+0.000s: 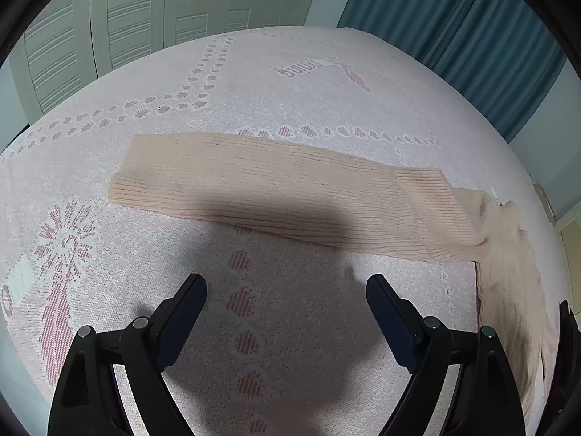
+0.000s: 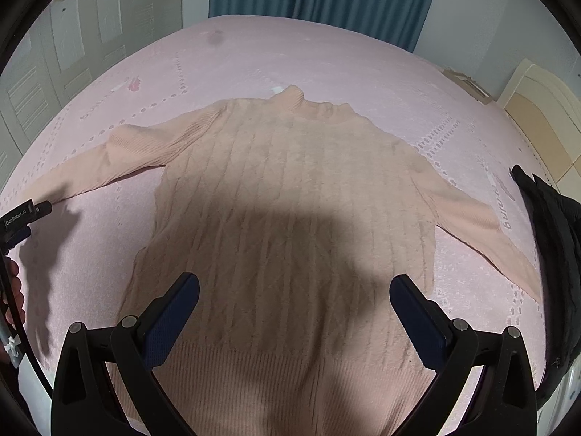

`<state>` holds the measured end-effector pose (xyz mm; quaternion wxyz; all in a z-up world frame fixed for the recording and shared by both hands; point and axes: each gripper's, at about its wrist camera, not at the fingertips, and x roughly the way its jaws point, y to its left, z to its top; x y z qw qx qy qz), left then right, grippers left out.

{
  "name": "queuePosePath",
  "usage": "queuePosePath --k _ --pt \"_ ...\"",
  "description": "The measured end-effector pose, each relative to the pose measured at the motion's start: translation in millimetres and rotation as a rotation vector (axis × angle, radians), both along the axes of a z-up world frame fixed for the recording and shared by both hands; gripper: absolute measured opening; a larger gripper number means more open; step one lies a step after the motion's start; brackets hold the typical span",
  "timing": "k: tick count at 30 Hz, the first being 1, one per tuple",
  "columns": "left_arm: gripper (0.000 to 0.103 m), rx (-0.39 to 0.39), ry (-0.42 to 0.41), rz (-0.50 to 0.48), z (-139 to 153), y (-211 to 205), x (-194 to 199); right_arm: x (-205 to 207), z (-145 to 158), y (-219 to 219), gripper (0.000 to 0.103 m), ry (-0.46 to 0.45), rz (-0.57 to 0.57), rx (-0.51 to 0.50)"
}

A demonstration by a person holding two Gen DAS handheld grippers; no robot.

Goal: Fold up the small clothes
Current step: 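Move the left tool to the sleeve cuff nearest it and grasp it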

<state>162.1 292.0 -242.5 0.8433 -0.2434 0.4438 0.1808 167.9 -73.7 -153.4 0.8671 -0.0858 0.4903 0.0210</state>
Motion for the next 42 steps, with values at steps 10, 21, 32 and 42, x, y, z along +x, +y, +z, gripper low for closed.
queuePosePath --k 10,21,32,42 --pt "0.089 -0.002 0.003 0.031 -1.8 9.2 -9.1 -1.4 -0.8 6.9 0.103 0.000 0.014 0.003" --pt "0.089 0.017 -0.006 0.055 -4.4 19.2 -7.6 0.3 1.9 12.2 0.103 0.000 0.016 0.007" --pt "0.089 0.075 0.000 0.059 -7.0 18.4 0.6 0.1 -1.1 21.6 0.103 0.005 0.035 0.001" --pt "0.089 0.104 0.001 0.050 -9.4 21.6 1.5 -2.8 -10.0 29.3 0.103 0.028 0.043 -0.003"
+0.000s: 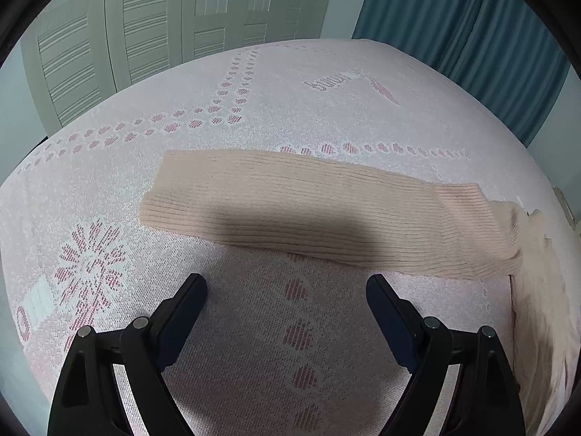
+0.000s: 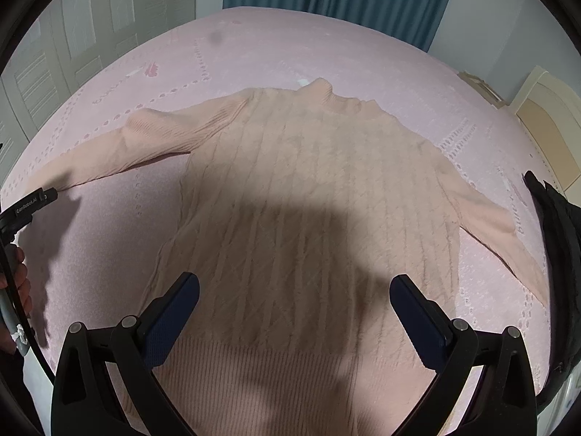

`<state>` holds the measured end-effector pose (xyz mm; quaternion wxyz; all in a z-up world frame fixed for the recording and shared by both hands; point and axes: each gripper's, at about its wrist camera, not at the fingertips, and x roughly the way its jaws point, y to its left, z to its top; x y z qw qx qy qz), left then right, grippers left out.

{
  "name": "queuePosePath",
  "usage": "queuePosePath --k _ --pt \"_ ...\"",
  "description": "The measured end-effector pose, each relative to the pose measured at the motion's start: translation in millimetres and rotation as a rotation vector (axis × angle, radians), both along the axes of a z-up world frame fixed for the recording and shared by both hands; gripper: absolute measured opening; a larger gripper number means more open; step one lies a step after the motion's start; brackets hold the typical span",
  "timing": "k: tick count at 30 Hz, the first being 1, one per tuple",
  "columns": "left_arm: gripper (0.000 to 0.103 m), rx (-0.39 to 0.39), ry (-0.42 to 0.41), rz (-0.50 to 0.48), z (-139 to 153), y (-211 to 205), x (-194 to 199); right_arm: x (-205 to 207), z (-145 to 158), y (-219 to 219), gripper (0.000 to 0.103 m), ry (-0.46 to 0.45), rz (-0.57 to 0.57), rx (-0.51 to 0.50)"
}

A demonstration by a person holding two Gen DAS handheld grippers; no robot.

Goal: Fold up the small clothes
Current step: 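Move the left tool to the sleeve cuff nearest it and grasp it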

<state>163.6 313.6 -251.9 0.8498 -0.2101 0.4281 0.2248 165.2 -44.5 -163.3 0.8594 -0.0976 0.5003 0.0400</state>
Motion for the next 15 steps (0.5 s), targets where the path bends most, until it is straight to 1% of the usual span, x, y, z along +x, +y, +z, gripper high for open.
queuePosePath --k 3,5,6,9,11,14,15 --pt "0.089 -0.009 -0.009 0.001 0.1 1.8 -1.9 0.0 0.0 0.0 0.103 -0.001 0.001 -0.003" --pt "0.089 -0.038 -0.045 0.004 1.0 6.5 -6.3 0.0 -0.1 -0.7 0.103 -0.001 -0.002 -0.004" --pt "0.089 -0.083 -0.091 0.016 1.3 12.7 -13.7 -0.1 -0.1 -1.3 0.103 -0.001 -0.003 -0.003" --pt "0.088 -0.177 -0.155 0.054 -0.4 29.3 -26.5 -0.5 -0.5 -4.5 0.103 -0.004 -0.012 -0.001" --pt "0.088 -0.198 -0.167 0.069 0.0 36.8 -27.9 -0.6 -1.6 -7.5 0.103 -0.003 -0.019 0.002" --pt "0.087 -0.196 -0.157 0.112 -0.5 51.9 -22.1 -1.4 -3.9 -15.3 0.103 -0.001 -0.034 0.004" --pt "0.085 -0.199 -0.154 0.127 -1.6 57.0 -18.8 -1.8 -4.2 -18.0 0.103 0.000 -0.038 0.004"
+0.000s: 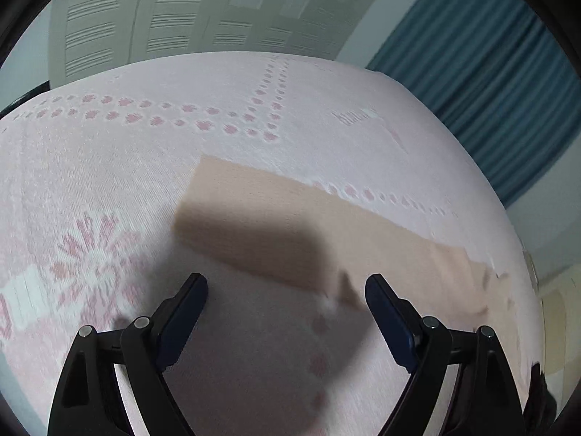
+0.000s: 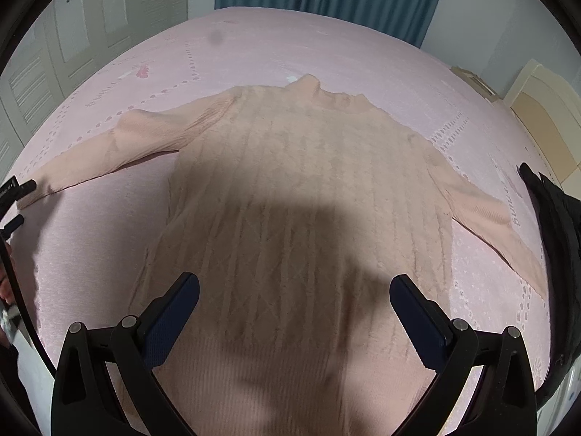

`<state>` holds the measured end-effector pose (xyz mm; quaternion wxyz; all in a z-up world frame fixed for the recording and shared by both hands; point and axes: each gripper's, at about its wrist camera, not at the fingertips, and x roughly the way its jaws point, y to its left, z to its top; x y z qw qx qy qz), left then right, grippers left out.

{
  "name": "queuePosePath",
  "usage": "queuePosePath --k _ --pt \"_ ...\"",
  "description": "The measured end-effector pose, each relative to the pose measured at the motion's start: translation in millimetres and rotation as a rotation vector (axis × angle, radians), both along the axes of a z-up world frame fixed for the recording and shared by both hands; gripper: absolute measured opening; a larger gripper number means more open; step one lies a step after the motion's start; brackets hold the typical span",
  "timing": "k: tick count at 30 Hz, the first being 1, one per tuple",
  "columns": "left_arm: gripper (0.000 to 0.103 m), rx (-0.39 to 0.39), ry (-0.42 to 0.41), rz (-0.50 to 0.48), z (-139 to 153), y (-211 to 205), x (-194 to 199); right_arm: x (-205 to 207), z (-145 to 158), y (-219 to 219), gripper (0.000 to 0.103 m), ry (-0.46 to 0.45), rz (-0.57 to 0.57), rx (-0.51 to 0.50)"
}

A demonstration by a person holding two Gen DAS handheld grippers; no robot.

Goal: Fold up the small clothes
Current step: 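Move the left tool to the sleeve cuff nearest it and grasp it, then fold the held sleeve across the sweater body with the left tool, release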

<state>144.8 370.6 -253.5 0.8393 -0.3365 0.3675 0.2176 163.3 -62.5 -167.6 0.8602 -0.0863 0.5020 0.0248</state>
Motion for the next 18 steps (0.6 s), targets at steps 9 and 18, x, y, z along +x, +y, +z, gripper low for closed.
queuePosePath --k 9,18 --pt "0.011 0.108 0.055 -0.015 2.6 6.8 34.8 -7.0 -2.4 -54.7 0.103 -0.002 -0.079 -0.021" --pt "0.010 0.322 -0.049 -0.161 91.8 -76.6 78.2 -17.9 2.3 -154.9 0.103 -0.022 -0.227 0.023"
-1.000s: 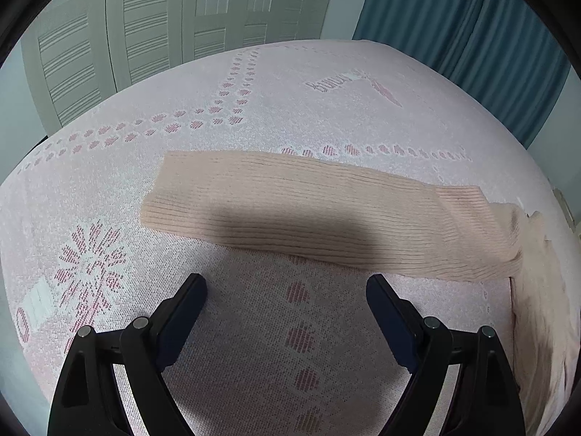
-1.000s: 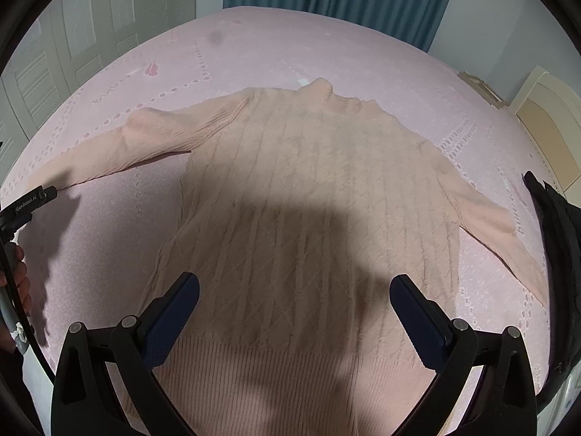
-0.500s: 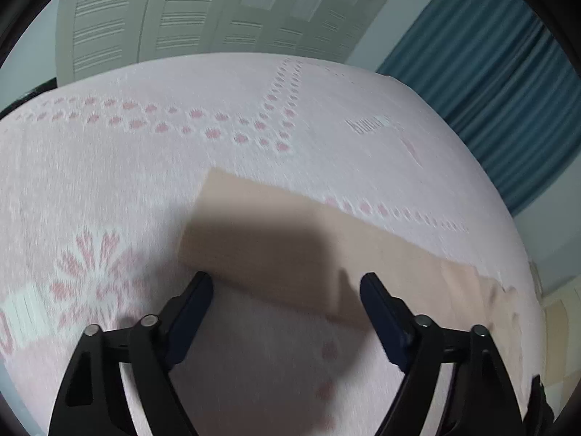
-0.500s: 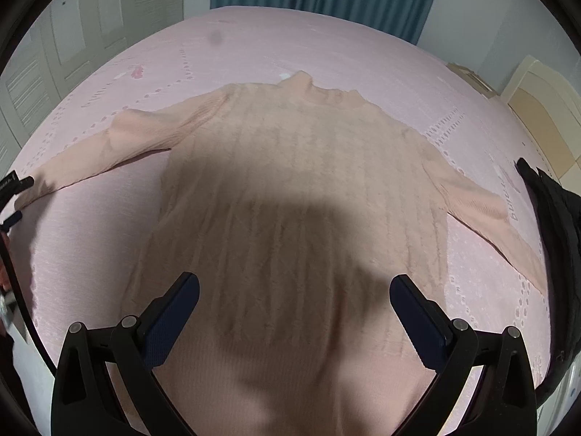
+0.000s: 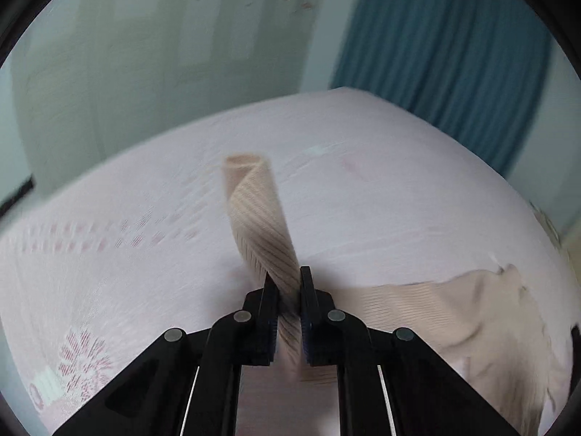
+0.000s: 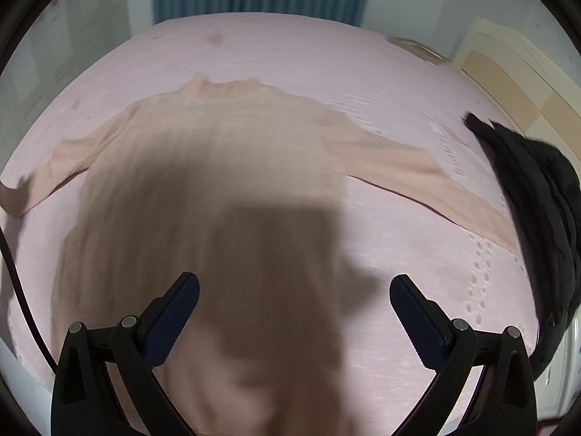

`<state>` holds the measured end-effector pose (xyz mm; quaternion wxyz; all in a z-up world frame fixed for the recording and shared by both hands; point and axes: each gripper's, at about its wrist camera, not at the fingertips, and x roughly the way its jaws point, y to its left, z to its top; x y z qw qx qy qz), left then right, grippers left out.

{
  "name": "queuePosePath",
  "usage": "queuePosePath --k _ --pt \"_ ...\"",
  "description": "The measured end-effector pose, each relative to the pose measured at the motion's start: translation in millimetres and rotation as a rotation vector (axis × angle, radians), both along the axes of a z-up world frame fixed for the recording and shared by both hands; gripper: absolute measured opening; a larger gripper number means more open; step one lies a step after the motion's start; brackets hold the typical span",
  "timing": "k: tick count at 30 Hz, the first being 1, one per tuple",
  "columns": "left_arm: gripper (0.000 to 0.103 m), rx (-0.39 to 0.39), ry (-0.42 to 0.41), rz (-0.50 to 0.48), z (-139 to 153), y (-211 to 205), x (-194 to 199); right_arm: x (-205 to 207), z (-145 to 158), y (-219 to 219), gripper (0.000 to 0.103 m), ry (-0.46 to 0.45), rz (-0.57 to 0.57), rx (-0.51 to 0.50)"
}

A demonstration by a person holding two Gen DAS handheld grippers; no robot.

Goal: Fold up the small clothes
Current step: 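Fold the held sleeve across the sweater body with the left tool, release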

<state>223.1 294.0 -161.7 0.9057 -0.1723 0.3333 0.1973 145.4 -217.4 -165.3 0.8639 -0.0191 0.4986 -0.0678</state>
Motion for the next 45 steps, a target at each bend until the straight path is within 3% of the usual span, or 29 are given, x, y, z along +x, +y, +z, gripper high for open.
queuePosePath --k 5,12,17,22,26,29,31,33,35,37,40,42,45 --pt "0.010 0.086 -0.053 -0.147 53.0 -88.7 42.2 -14.3 6.4 -65.3 0.103 -0.036 -0.078 0.043" --pt "0.010 0.149 -0.087 -0.395 97.7 -264.7 92.9 -24.3 2.4 -155.3 0.103 -0.062 -0.196 0.059" --pt "0.010 0.151 -0.063 -0.561 85.4 -381.0 104.7 -34.2 -12.1 -211.2 0.103 -0.051 -0.280 0.090" --pt "0.011 0.125 0.069 -0.670 25.8 -482.7 102.6 -44.1 -28.1 -242.3 0.103 -0.033 -0.323 0.104" --pt "0.011 0.116 0.166 -0.706 -23.4 -500.6 100.2 -48.0 -40.9 -258.2 0.103 -0.019 -0.354 0.125" --pt "0.017 0.085 0.203 -0.722 -41.3 -496.7 96.5 -47.7 -48.8 -267.0 0.103 -0.016 -0.363 0.131" --pt "0.034 0.032 0.236 -0.743 -50.8 -499.4 101.7 -46.1 -52.4 -270.7 0.103 -0.018 -0.363 0.132" --pt "0.037 0.036 0.244 -0.737 -55.6 -505.2 103.6 -41.8 -56.2 -275.3 0.103 -0.021 -0.364 0.139" --pt "0.046 0.036 0.219 -0.727 -51.1 -495.6 101.4 -36.6 -59.8 -281.1 0.103 -0.031 -0.363 0.161" --pt "0.069 0.029 0.186 -0.709 -46.8 -479.5 99.1 -30.9 -62.6 -286.4 0.103 -0.043 -0.358 0.185" --pt "0.069 0.039 0.153 -0.670 -40.7 -461.7 102.6 -20.7 -65.7 -294.5 0.101 -0.069 -0.341 0.211" --pt "0.069 0.030 0.164 -0.653 -40.5 -448.6 102.6 -13.3 -68.8 -301.2 0.092 -0.077 -0.325 0.229" --pt "0.069 0.009 0.152 -0.618 -42.0 -429.3 101.6 -7.2 -73.9 -313.2 0.086 -0.097 -0.335 0.235"
